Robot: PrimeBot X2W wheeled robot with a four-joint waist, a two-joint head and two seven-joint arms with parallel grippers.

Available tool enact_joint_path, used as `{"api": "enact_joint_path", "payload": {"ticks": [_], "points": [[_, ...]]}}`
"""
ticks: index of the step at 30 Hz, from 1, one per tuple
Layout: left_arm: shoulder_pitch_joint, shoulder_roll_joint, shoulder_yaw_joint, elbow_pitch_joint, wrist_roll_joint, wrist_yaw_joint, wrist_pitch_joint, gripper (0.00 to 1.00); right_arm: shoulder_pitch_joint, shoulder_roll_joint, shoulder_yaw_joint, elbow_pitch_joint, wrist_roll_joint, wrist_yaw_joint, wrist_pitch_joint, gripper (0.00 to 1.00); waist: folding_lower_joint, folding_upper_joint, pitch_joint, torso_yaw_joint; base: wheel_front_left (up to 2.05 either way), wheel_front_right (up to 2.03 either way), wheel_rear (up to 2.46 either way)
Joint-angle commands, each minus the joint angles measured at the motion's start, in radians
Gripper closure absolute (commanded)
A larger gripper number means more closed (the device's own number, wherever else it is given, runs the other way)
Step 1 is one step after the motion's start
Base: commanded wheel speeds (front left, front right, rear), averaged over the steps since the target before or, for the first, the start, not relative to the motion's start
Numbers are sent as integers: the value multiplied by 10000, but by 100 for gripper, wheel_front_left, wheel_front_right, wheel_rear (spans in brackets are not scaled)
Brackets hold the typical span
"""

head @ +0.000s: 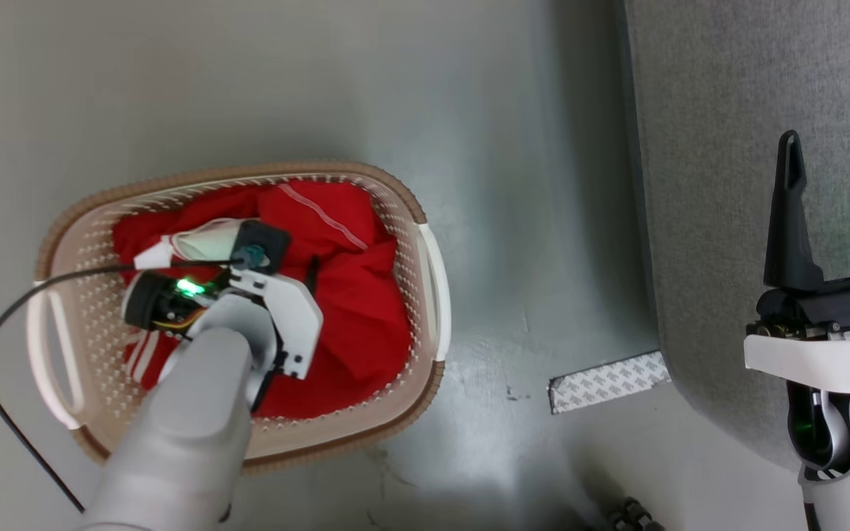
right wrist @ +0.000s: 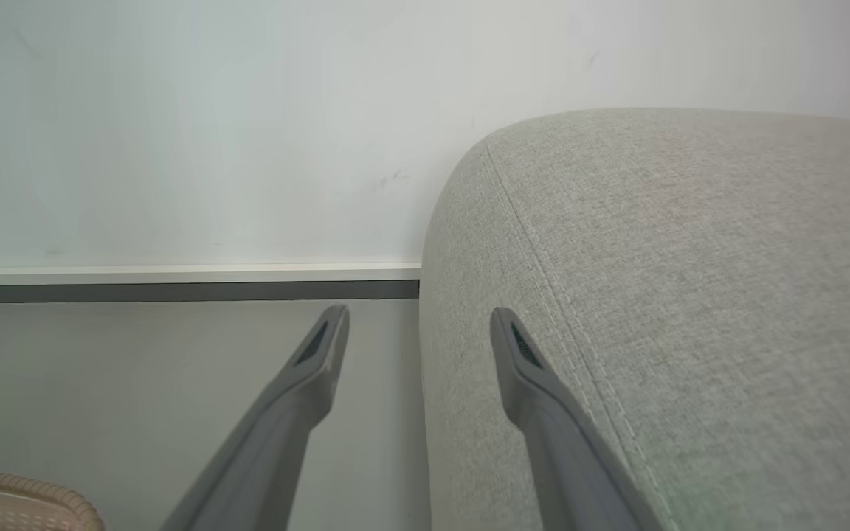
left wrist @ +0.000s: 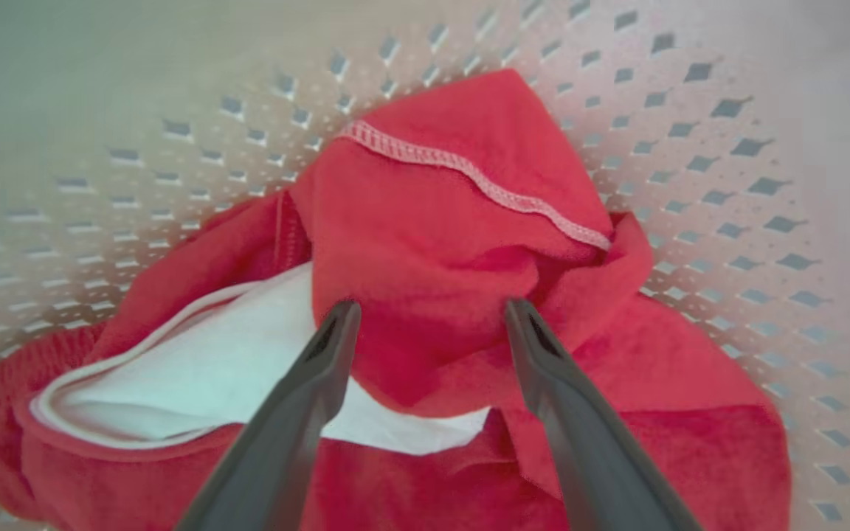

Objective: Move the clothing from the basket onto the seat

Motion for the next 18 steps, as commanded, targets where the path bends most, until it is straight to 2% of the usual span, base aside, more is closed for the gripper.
{"api": "enact_joint_path", "payload": {"ticks": [1,3,18], "points": [[-211,123,12,125,14,68,-72,0,-122,47,-4,-42,110,-21,6,0,-1,0,130,-99,0,0,0],[-370,174,7,296,41,206,-103,0,-150,58,44,-14,129,-21,6,0,-1,0,234,-158,0,0,0],[-1525,-13,-296,1529,-12,436,-414,0,-93,32,174,-88,6,-21,11,0,-1,0,997,-334,0,0,0]]}}
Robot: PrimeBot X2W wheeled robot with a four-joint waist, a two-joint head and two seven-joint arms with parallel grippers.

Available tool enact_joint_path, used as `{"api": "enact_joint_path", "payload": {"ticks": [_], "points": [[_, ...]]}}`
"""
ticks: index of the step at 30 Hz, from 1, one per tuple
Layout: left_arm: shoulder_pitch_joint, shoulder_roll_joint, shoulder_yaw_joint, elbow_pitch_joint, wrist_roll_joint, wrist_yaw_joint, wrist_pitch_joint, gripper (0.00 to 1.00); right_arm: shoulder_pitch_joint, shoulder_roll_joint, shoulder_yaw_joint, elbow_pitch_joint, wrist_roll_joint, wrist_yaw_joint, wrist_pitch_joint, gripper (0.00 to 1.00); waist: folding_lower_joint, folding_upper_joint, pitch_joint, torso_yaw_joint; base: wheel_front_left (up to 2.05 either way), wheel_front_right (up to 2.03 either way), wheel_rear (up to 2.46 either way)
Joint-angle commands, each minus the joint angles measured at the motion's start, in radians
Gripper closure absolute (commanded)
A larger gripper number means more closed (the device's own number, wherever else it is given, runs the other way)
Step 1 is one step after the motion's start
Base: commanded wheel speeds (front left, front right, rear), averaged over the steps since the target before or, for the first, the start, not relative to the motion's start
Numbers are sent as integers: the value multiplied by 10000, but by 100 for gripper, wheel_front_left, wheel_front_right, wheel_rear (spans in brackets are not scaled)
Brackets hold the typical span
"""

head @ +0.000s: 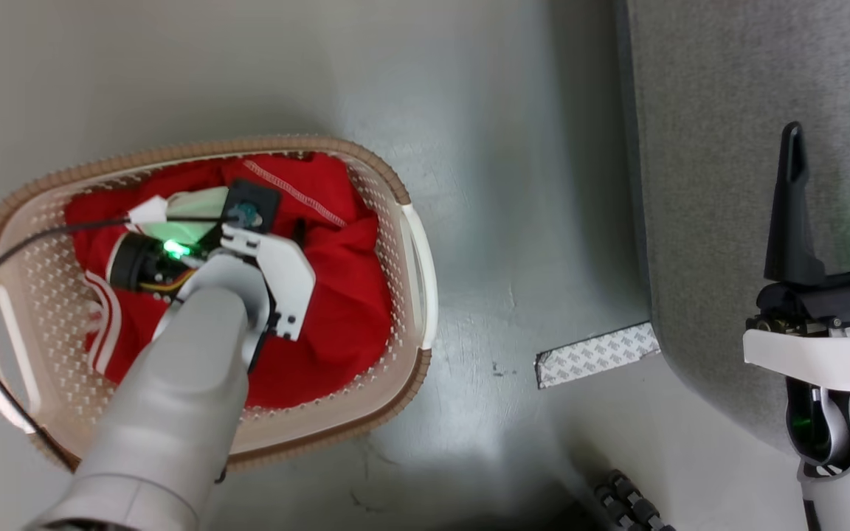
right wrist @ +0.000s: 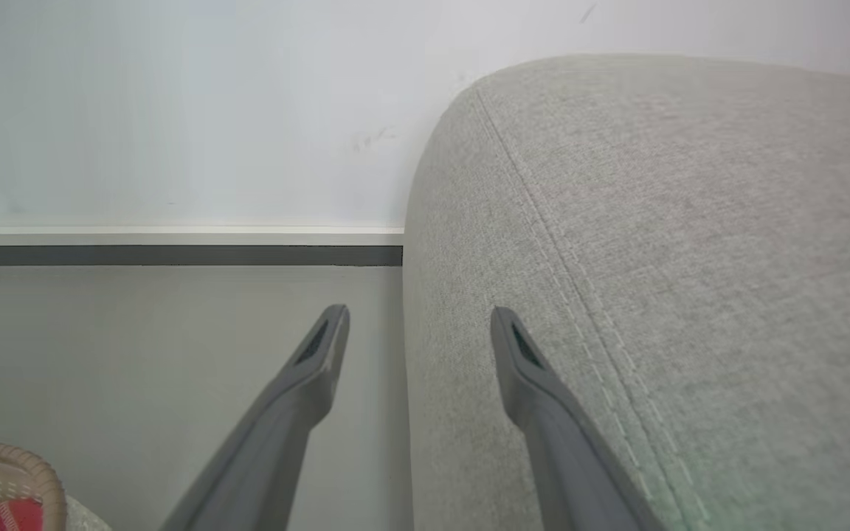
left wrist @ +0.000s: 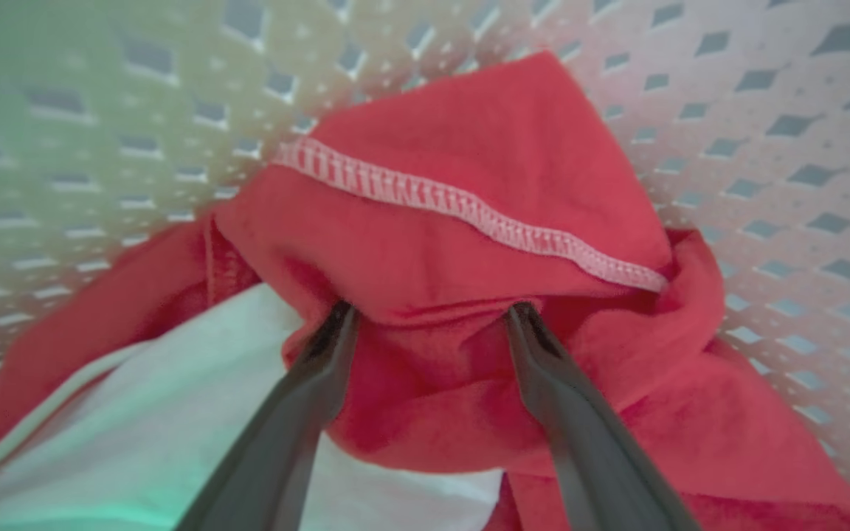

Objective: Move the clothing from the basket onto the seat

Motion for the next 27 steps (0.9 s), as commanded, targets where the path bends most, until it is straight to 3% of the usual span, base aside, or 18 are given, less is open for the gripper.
{"api": "enact_joint_path", "payload": {"ticks": [1,6,7,8,9,10,11,19,27], "points": [[-253,-13,14,135,-42,76,-92,0,-28,12,71,29,-74,-16,17,0,0,0,208,19,0,0,0],[-631,-108,-47,466,-146,173,-207,0,-12,-100,17,85,-47,16,27,0,0,0,460,47,0,0,0],[-686,-119,-62,523,-151,205,-256,8,-14,-109,25,91,-39,17,29,0,0,0,491,44,0,0,0],[-728,-130,-77,581,-155,225,-291,47,-3,-111,38,81,-28,17,30,0,0,0,513,42,0,0,0],[-771,-146,-89,644,-163,257,-336,58,9,-113,45,70,-10,20,32,0,0,0,535,37,0,0,0],[-813,-165,-103,709,-188,262,-366,88,20,-121,31,70,-15,22,40,0,0,0,554,35,0,0,0],[-836,-181,-128,763,-210,255,-432,100,25,-127,15,76,-13,22,43,0,0,0,570,34,0,0,0],[-836,-277,-302,1054,-282,166,-835,100,67,-87,-92,204,-24,24,54,0,0,0,463,45,0,0,0],[-140,-380,-475,1071,-638,-222,-1852,100,402,-28,-381,454,60,-12,14,0,0,0,-842,326,0,0,0]]}}
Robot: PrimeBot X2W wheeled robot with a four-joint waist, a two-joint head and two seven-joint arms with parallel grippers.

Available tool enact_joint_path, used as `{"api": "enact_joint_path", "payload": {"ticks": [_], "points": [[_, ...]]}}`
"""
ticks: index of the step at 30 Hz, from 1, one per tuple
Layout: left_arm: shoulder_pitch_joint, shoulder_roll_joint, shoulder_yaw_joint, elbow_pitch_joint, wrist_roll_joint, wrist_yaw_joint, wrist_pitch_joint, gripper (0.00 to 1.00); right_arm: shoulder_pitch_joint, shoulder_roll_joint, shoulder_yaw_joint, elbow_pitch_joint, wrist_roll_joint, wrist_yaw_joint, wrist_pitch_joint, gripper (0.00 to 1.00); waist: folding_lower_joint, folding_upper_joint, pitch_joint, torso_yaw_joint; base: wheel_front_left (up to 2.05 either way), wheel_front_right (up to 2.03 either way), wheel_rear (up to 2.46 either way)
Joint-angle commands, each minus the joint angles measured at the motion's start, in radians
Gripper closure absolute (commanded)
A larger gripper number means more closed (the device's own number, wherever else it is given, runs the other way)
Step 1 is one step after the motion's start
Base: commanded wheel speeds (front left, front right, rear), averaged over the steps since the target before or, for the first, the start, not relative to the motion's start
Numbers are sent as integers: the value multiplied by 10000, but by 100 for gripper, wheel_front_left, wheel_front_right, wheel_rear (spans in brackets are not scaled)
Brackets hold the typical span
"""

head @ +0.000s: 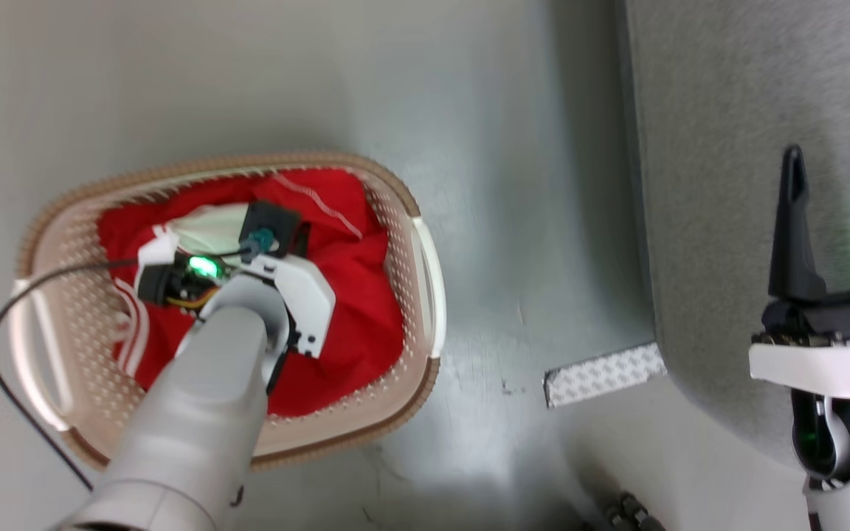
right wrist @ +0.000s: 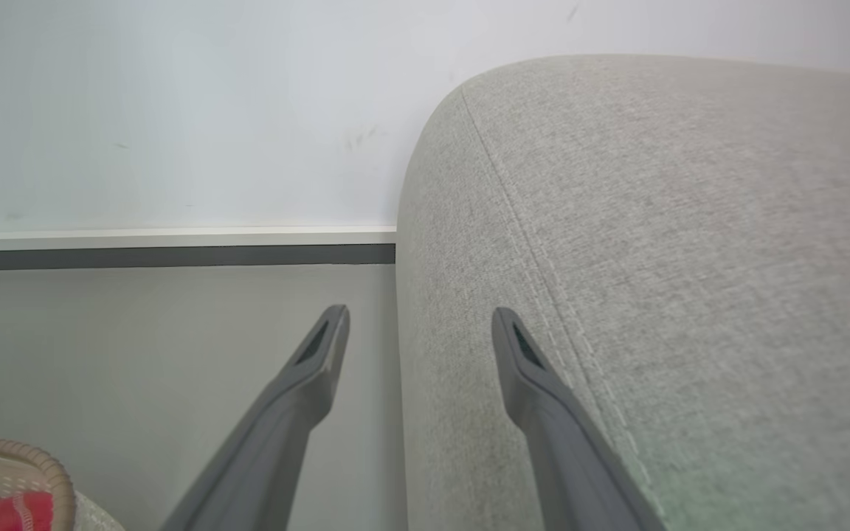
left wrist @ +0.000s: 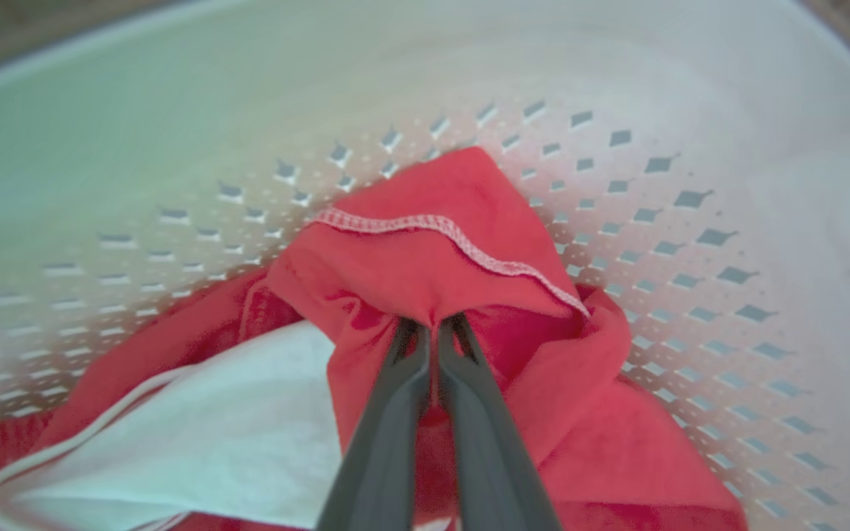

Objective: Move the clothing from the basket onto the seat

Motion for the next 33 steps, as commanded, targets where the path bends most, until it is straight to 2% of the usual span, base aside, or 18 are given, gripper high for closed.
{"api": "enact_joint_path", "payload": {"ticks": [1,7,11,16,22,26,33], "points": [[216,14,-3,-47,-240,-43,-152,100,246,-12,-142,108,157,0,10,0,0,-1,-622,195,0,0,0],[1282,-38,9,-781,-953,-352,-453,100,771,23,-457,374,-32,0,10,0,0,-1,-2097,592,0,0,0],[2408,-43,-180,-2374,-1765,-484,-466,100,1251,-21,-653,517,-144,0,10,0,0,-1,-3197,851,0,0,0],[3977,-40,-515,-4525,-2362,-111,-463,100,1914,-74,-844,610,-305,0,11,0,0,-1,-4410,1201,0,0,0],[5650,-39,-536,-6411,-2634,295,-466,100,2660,-88,-1055,680,-483,0,11,0,0,-1,-5698,1531,0,0,0],[6573,-38,-329,-7425,-2495,404,-468,100,3098,-105,-1187,684,-598,0,11,0,0,-1,-6478,1743,0,0,0],[7701,5,295,-8529,-2262,344,-467,100,3641,-48,-1067,720,-681,0,11,0,0,-1,-7662,1979,0,0,0]]}}
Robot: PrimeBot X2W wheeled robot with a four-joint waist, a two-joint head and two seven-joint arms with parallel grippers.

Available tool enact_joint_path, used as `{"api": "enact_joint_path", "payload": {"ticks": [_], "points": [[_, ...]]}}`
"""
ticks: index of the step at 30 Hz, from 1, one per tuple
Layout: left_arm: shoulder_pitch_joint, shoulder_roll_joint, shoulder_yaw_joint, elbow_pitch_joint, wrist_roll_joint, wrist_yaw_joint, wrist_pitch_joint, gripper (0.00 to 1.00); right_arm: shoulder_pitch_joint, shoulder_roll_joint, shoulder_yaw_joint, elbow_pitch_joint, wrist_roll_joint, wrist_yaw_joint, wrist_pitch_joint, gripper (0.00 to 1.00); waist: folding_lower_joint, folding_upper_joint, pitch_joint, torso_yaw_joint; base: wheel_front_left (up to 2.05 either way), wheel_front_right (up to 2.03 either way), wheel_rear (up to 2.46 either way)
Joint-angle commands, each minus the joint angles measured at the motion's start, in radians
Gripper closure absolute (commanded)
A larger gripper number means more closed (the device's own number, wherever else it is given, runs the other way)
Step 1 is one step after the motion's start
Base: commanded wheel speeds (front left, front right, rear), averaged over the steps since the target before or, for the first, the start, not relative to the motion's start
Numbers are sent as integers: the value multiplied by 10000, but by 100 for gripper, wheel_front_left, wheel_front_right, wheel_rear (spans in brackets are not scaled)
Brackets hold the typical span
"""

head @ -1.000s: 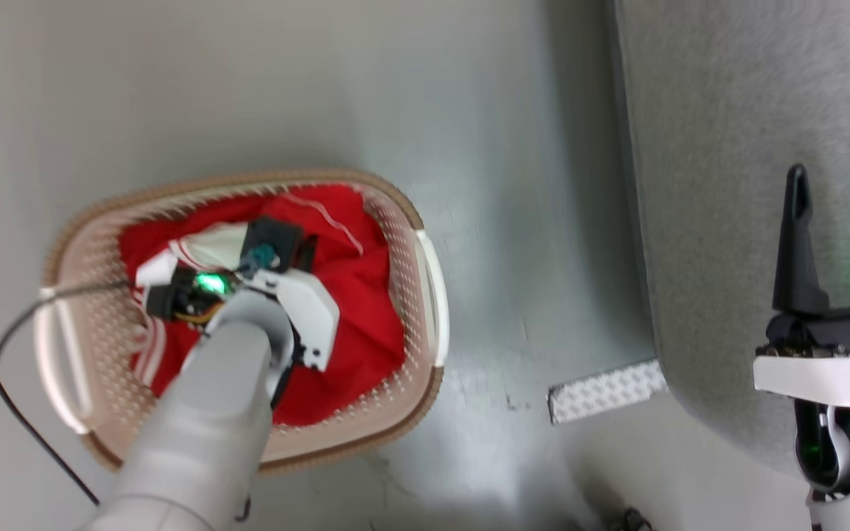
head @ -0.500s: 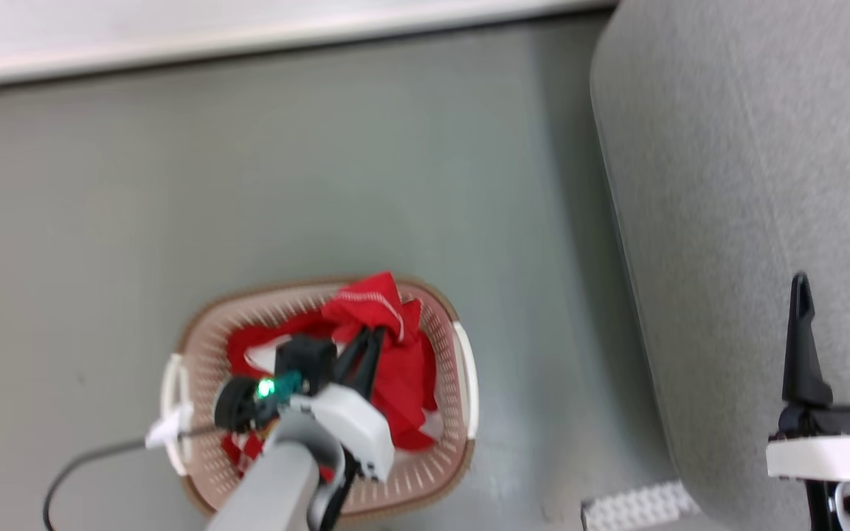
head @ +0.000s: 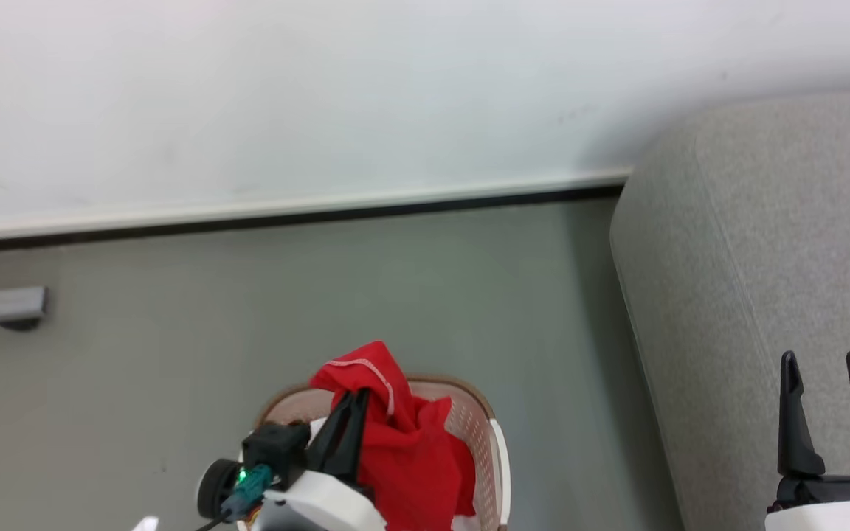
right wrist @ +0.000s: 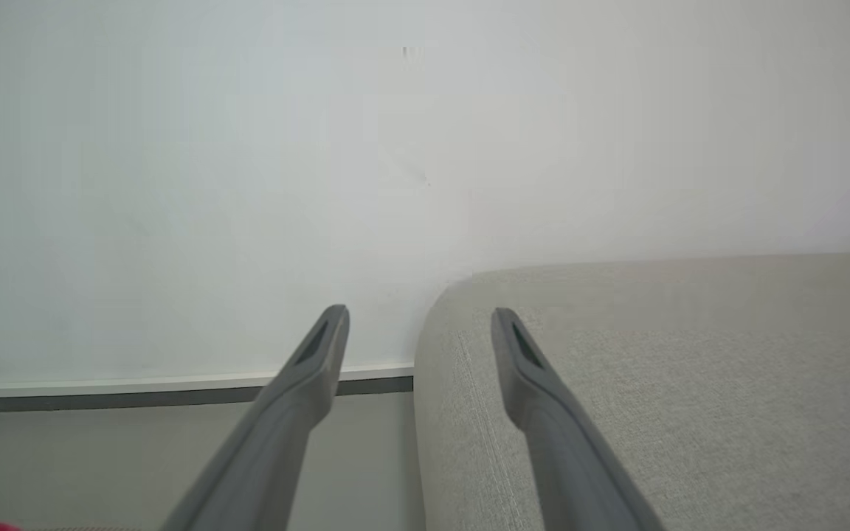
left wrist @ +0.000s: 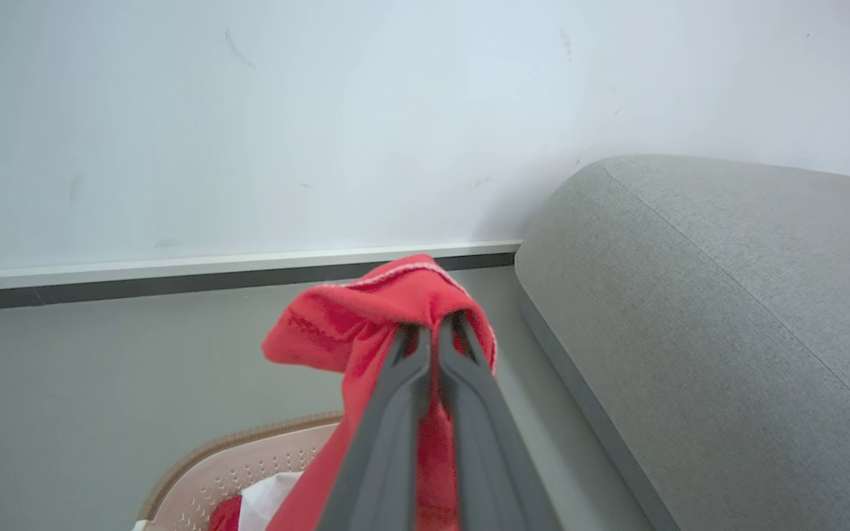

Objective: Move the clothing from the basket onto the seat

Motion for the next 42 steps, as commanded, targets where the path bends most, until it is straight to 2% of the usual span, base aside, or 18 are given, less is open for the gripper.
{"api": "enact_joint_path", "payload": {"ticks": [1,16,29,42], "points": [[241,125,133,-148,78,-32,-5,100,159,-1,-5,26,-6,0,11,0,2,-1,-679,244,0,0,0],[827,570,1046,-914,357,-278,-6,100,814,76,531,379,-356,0,11,0,2,-1,-2025,153,0,0,0],[1032,763,1420,-926,289,-197,-6,100,1027,3,506,503,-400,0,11,0,2,-1,-2173,93,0,0,0],[880,854,1308,-1338,420,-233,-4,100,919,-32,675,428,-416,0,11,0,2,-1,-2179,171,0,0,0]]}}
